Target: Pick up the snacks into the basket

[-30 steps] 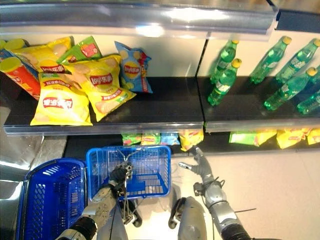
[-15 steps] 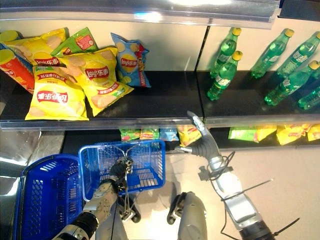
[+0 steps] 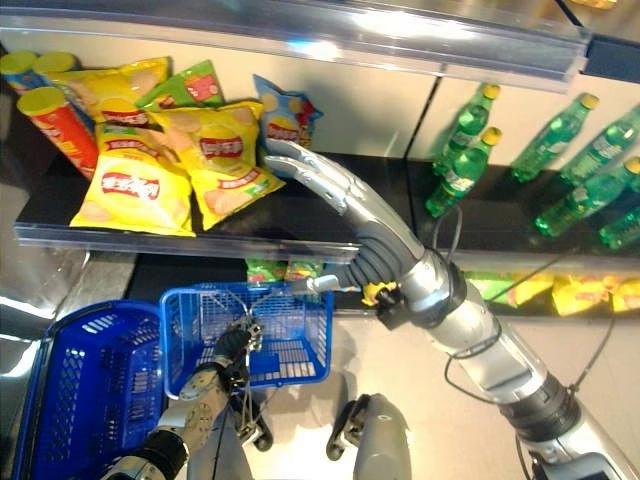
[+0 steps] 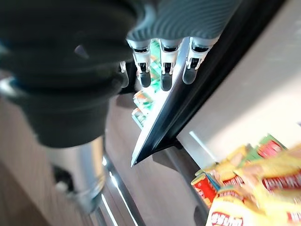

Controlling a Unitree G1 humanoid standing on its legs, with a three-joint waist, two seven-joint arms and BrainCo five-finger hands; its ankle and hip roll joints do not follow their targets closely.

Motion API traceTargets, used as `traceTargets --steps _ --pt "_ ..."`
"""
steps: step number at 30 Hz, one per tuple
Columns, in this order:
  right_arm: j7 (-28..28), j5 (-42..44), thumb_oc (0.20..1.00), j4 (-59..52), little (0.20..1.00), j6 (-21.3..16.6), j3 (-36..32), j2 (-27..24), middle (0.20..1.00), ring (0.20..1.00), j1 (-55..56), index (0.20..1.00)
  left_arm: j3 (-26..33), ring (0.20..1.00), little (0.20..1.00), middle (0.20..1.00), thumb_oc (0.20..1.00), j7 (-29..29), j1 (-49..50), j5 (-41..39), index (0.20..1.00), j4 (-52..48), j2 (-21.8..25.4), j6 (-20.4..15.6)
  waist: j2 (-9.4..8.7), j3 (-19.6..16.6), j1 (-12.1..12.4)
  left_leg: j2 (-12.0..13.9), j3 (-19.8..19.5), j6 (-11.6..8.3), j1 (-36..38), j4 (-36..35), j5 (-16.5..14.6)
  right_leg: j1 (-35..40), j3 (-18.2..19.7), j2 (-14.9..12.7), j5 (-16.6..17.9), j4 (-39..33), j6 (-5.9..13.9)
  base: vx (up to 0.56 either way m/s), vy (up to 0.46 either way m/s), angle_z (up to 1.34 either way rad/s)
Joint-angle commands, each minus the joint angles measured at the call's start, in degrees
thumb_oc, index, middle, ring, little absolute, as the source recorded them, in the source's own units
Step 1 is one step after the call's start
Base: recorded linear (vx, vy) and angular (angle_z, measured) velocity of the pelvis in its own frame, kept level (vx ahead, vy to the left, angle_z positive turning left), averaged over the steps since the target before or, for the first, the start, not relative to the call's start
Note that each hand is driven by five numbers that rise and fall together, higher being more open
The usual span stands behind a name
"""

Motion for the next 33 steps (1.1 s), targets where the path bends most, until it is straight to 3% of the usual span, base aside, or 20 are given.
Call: traceTargets --steps 1,6,20,33 --pt "-3.1 -3.7 1.000 8.8 1.000 3.8 -0.1 2.9 1.000 1.000 -5.5 1.000 -3.4 0.200 0.200 0.200 0.200 -1.8 -0.7 -3.3 0.200 -6.4 -2.4 -1.5 1.17 -0.1 1.7 2.7 -2.0 -5.70 2.7 -2.9 3.1 1.2 0.9 -4.3 7.4 -4.6 8.21 -0.01 -0.005 0.12" --pt "-5.0 -6.8 1.000 24.7 1.000 8.1 1.7 7.3 1.000 1.000 -14.4 1.000 -5.2 0.200 0.200 0.200 0.200 -3.1 -0.6 -4.9 0.200 -10.6 -1.3 -0.7 1.06 1.4 4.2 1.7 -3.4 -5.43 0.5 -4.5 4.3 0.7 -0.7 -4.4 8.7 -5.7 8.18 -0.03 -0.017 0.27" --pt "-9.4 -8.4 1.000 49.2 1.000 13.3 2.7 10.7 1.000 1.000 -29.4 1.000 -7.7 0.200 0.200 0.200 0.200 -3.6 -2.6 -6.1 0.200 -13.1 -0.2 -0.2 2.06 5.4 7.3 0.2 -5.8 -5.16 -3.7 -6.4 6.4 -1.7 -2.8 -4.5 9.2 -5.4 7.84 -0.02 -0.004 0.14" --pt "-10.3 -7.2 1.000 58.0 1.000 14.7 3.7 11.9 1.000 1.000 -36.1 1.000 -9.1 0.200 0.200 0.200 0.200 -3.3 -3.9 -6.4 0.200 -13.1 -0.4 0.2 2.55 6.1 7.7 -0.5 -6.1 -4.85 -5.0 -7.4 6.8 -3.3 -2.7 -5.2 9.7 -5.1 8.04 0.00 0.001 0.02"
